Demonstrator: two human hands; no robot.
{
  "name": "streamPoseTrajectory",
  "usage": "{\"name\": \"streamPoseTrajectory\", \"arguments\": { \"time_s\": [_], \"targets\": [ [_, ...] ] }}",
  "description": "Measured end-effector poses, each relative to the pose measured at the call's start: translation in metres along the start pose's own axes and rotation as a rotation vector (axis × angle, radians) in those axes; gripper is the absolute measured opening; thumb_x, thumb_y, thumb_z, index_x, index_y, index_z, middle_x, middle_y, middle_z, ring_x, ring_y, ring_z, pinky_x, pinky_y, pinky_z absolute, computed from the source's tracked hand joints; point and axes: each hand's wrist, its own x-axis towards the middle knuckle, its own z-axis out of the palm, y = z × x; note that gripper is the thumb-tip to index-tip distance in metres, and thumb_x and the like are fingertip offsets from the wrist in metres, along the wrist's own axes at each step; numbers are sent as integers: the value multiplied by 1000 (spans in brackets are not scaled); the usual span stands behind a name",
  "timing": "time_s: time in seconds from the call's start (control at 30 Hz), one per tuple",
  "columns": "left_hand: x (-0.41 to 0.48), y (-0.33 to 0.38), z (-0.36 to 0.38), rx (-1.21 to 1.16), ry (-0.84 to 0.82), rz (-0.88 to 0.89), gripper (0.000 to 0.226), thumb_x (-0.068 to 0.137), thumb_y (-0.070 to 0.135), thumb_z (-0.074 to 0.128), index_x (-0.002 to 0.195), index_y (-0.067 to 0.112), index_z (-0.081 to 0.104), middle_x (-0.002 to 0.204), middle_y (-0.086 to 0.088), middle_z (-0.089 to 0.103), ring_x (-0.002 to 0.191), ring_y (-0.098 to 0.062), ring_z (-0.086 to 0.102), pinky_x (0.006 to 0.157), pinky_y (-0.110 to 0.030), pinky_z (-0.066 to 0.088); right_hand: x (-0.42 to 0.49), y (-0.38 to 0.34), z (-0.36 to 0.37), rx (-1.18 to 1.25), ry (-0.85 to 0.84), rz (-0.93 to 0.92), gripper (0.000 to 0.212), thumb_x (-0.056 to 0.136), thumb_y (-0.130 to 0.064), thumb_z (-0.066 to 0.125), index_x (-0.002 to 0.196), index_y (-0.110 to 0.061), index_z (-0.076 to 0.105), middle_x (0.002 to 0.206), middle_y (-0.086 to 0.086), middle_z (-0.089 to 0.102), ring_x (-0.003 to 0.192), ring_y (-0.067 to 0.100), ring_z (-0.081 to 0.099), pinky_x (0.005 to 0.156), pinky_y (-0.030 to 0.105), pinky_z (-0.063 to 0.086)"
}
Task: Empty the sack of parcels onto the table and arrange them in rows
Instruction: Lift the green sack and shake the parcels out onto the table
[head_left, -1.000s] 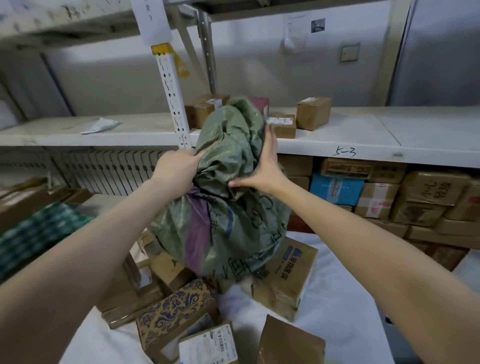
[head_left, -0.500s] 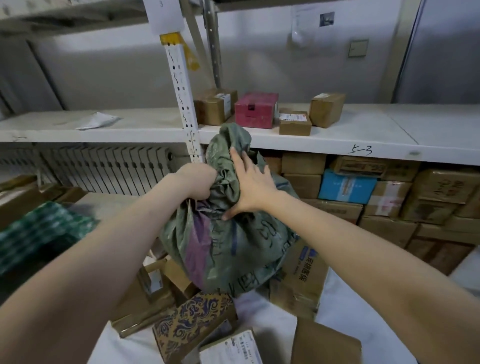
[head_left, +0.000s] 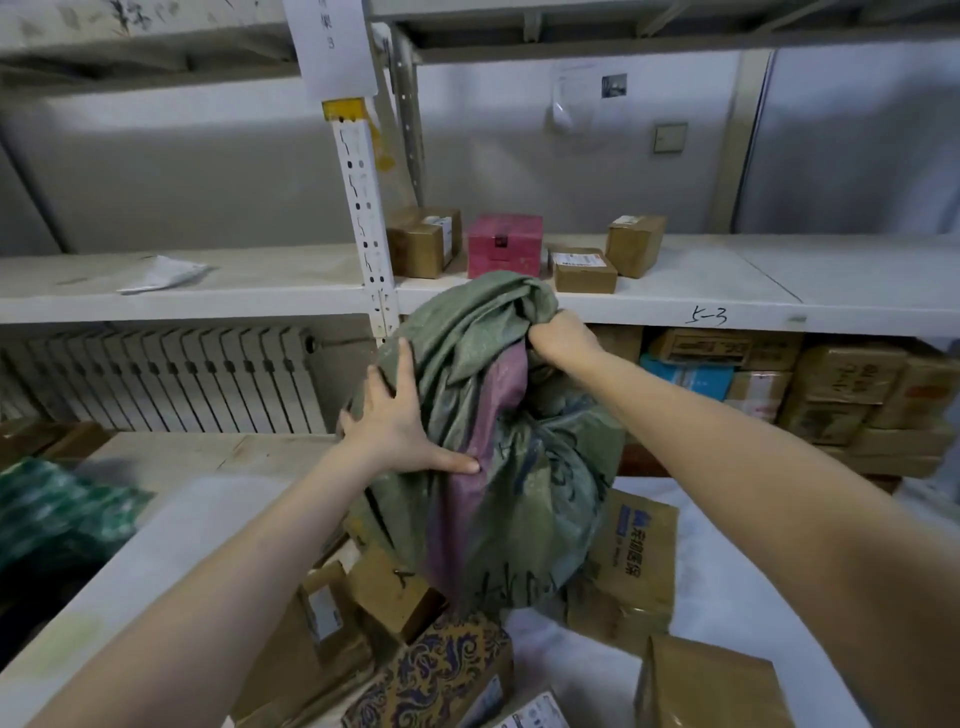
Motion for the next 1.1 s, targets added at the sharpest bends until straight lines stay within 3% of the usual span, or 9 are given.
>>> {"name": "streamPoseTrajectory", "arguments": {
  "time_s": [0.17,0.27,0.43,0.57,0.67,0.73,0.83,0.93,1.1],
  "targets": [
    [7,22,-15,-293,303,138,159,44,57,89,143,36,-33,154,-9,32,140,-32,34,115,-59,20,-23,-29,-15,588,-79,139,25,99,-19,36,87,-15,58,86,8,63,74,22,58,62,27,48],
    [14,41,-37,-367,462,281,150,49,54,88,150,30,-21,149,-5,42,135,-32,42,111,-57,30,-36,-36,-40,803,-64,166,30,99,-25,39,92,-11,64,90,10,69,74,24,63,62,28,54],
    [19,66,-58,-378,595,460,99,64,40,84,145,26,29,134,-2,57,120,-31,55,93,-39,48,-46,-35,-66,955,-69,170,42,100,-40,38,99,-11,68,94,11,72,84,26,67,68,34,56],
    [19,56,-32,-266,523,385,73,72,9,66,138,27,40,117,-5,66,106,-33,61,74,-31,45,-58,-3,-43,937,-164,370,38,100,-37,41,101,-10,68,97,12,71,87,28,66,68,41,60],
    [17,36,-13,-109,416,318,73,74,5,58,141,26,38,120,-7,64,108,-34,60,74,-34,47,-66,11,-26,638,-120,471,31,97,-30,51,119,-9,59,112,12,65,92,26,64,82,38,55],
    [18,28,-8,-31,375,288,75,77,7,58,145,27,35,126,-7,62,113,-32,58,76,-34,45,-61,21,-24,363,101,378,60,88,-22,65,139,-7,37,138,18,46,115,32,53,95,39,46],
    [20,24,-5,-25,355,252,71,78,8,59,143,29,39,120,-6,64,112,-32,58,77,-36,44,-71,15,-28,170,262,2,104,73,-20,80,150,-17,9,147,16,19,133,34,32,109,40,31],
    [22,21,-3,-98,324,220,59,79,12,59,135,25,46,115,-10,65,110,-36,57,88,-46,48,-91,-4,-23,-137,238,-426,107,64,-24,78,149,-26,12,149,8,17,138,30,26,115,54,23],
    [36,15,7,-233,168,174,80,69,22,63,143,28,36,133,-17,50,125,-39,44,103,-43,41,-103,-8,21,-907,119,-610,133,54,-72,73,153,-29,-6,161,13,-4,148,32,-6,108,72,2]
  ]
}}
